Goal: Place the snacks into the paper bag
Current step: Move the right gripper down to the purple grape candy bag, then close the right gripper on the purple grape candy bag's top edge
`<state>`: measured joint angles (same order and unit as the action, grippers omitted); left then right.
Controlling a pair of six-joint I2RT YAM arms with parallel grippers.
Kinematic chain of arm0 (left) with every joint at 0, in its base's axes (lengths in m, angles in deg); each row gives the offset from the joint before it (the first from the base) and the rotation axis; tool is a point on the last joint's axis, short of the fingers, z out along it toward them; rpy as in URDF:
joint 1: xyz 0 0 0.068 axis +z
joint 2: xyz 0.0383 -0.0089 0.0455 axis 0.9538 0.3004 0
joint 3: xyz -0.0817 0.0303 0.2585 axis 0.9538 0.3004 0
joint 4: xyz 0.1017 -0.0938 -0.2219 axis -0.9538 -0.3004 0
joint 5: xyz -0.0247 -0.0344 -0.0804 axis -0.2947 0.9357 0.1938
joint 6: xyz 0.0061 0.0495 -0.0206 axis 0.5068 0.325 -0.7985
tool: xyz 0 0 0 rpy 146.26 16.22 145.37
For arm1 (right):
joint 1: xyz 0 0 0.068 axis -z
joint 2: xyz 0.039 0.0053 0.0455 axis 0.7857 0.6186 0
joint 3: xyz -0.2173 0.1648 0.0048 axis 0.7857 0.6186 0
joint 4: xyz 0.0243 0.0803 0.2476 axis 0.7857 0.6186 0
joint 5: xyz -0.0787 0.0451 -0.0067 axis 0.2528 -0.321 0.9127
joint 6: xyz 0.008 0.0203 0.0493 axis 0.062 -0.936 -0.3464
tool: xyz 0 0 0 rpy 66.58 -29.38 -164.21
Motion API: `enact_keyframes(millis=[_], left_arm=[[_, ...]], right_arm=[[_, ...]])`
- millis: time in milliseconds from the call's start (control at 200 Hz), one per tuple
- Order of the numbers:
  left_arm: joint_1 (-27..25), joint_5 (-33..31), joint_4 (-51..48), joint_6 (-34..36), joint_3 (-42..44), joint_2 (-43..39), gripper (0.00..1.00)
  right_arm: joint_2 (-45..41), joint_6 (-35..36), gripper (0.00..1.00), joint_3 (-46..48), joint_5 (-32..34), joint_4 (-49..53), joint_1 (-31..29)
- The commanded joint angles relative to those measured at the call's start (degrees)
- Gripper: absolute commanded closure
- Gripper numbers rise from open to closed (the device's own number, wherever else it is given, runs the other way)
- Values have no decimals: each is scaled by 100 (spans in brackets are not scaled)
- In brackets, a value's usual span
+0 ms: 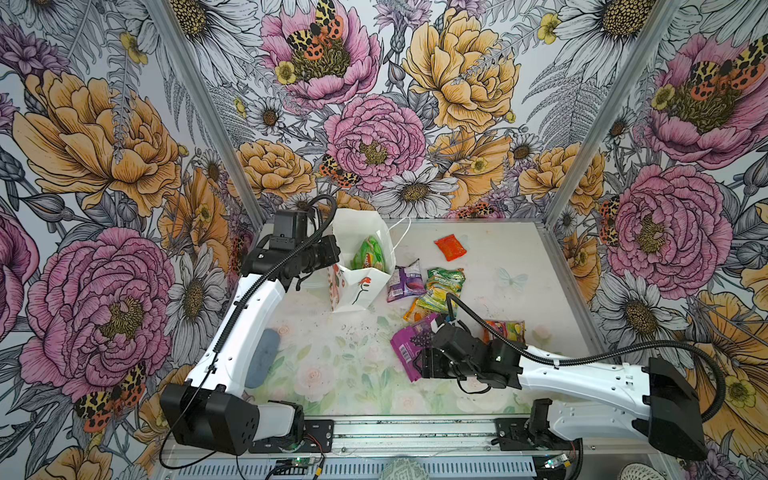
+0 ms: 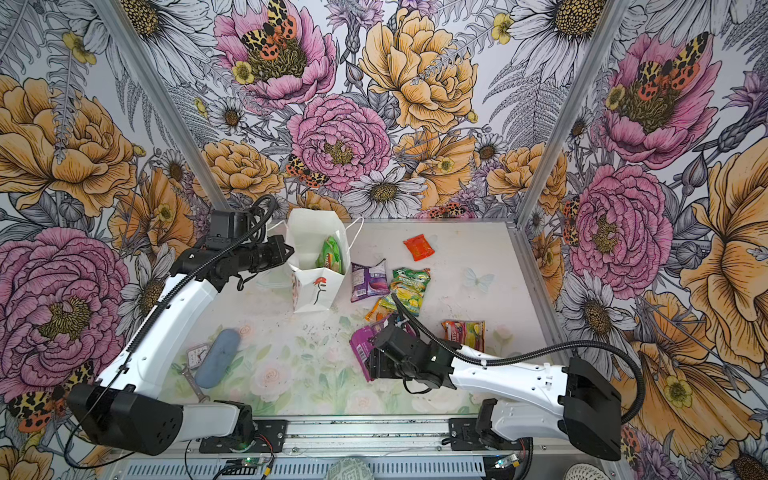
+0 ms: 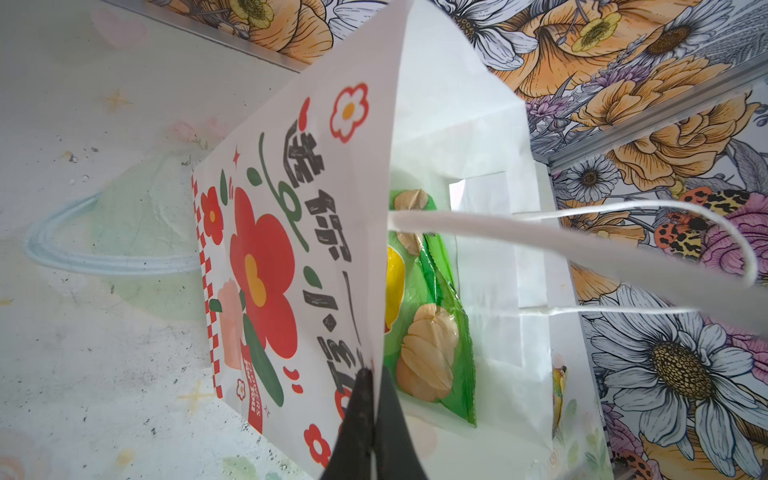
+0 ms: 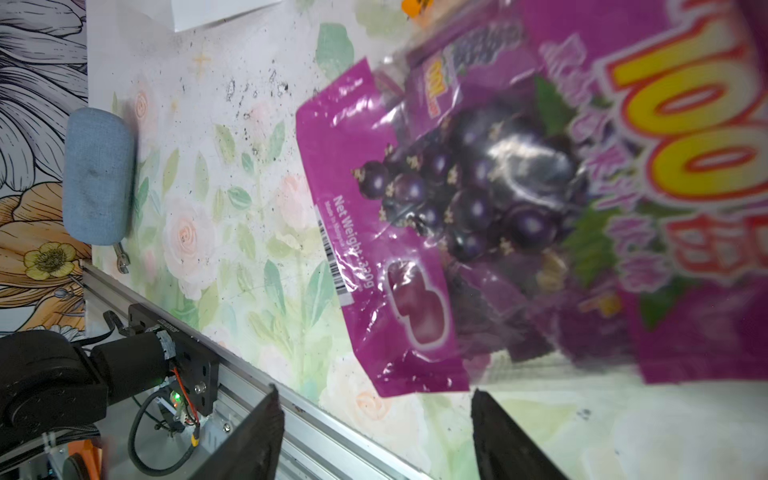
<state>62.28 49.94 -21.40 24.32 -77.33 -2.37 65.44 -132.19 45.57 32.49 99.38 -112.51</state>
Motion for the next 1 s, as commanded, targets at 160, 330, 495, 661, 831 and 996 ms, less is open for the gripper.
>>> enact_keyframes(millis=[160, 330, 495, 661, 831, 996], left_arm=[[58, -146, 241, 145, 41, -108, 100], [50, -186, 240, 146, 51, -99, 100], [28, -225, 240, 172, 51, -115, 100], [-30, -346, 240, 213, 68, -133, 100], [-54, -398, 240, 219, 68, -114, 100], [-92, -436, 242, 233, 77, -114, 100]], right_arm=[[-668, 1170, 28, -429, -42, 1033, 1763], [-56, 1741, 27, -644, -672, 965, 2499], [448, 2326, 27, -640, -1051, 742, 2852], [818, 2803, 27, -583, -1591, 383, 2916], [1141, 2958, 29, -444, -1558, 145, 2925], [1243, 2843, 32, -216, -1576, -91, 2917]])
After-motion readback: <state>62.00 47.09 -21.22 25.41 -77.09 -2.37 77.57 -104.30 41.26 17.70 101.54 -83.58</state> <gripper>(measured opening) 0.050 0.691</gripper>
